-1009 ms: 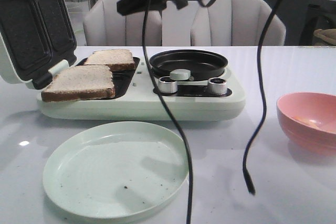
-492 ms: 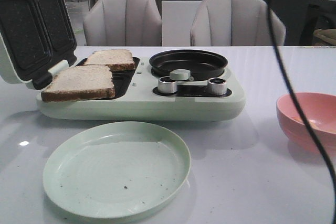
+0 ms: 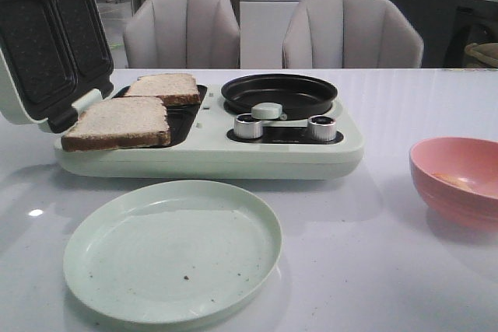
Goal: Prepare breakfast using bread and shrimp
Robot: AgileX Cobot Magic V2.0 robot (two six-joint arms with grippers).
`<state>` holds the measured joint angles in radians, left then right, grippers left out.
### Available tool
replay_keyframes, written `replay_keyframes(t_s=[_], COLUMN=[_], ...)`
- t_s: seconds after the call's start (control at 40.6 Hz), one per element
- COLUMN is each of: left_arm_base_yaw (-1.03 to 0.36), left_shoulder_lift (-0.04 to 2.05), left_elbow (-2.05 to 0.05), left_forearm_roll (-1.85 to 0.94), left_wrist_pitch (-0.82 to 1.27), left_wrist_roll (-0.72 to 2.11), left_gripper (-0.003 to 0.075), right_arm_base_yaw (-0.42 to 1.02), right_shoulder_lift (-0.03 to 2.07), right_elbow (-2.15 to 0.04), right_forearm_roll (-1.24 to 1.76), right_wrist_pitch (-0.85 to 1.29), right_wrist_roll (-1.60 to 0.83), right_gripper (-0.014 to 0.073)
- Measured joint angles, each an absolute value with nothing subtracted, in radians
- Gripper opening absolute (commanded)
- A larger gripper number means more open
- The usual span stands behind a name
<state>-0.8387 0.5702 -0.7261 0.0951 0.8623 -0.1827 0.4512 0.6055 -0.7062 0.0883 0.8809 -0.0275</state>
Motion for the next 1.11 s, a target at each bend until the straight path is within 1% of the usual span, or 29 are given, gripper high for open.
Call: replay_keyframes(t_s=[0.197, 0.369, 0.714, 0.763, 0.886, 1.034, 1.108], left_arm_base_yaw=[-0.839, -0.839, -0.839, -0.839, -0.839, -0.839, -0.839], left_shoulder_lift=[0.570, 0.570, 0.570, 0.570, 0.597, 0.684, 0.731], left_elbow=[-0.726, -0.726, -0.726, -0.726, -0.728, -0.748, -0.762], left_forearm_roll=[0.095, 0.095, 0.091, 0.087, 0.087, 0.121, 0.140], left_wrist_pitch=[0.862, 0.862, 0.859, 0.861, 0.920, 1.002, 1.014], left_wrist_roll=[-0.183, -0.183, -0.183, -0.183, -0.183, -0.183, -0.183], left_gripper=[0.0455, 0.0455, 0.0447, 0.0414, 0.0281, 0.0090, 0.0102], right_arm_base_yaw=[0.451, 0.451, 0.451, 0.451, 0.451, 0.451, 0.451], right_shoulder_lift=[0.408, 0.297, 0.257, 0.257, 0.257, 0.257, 0.257], right_elbow=[-0.599, -0.551, -0.543, -0.543, -0.543, -0.543, -0.543], right_forearm_roll=[0.022, -0.016, -0.017, -0.017, -0.017, -0.017, -0.017], right_wrist_pitch=[0.991, 1.041, 1.045, 1.047, 1.047, 1.047, 1.047], right_wrist_roll=[0.035, 0.066, 0.070, 0.070, 0.070, 0.070, 0.070], right_gripper=[0.0424, 0.0424, 0.0424, 0.0424, 0.0424, 0.0424, 0.0424])
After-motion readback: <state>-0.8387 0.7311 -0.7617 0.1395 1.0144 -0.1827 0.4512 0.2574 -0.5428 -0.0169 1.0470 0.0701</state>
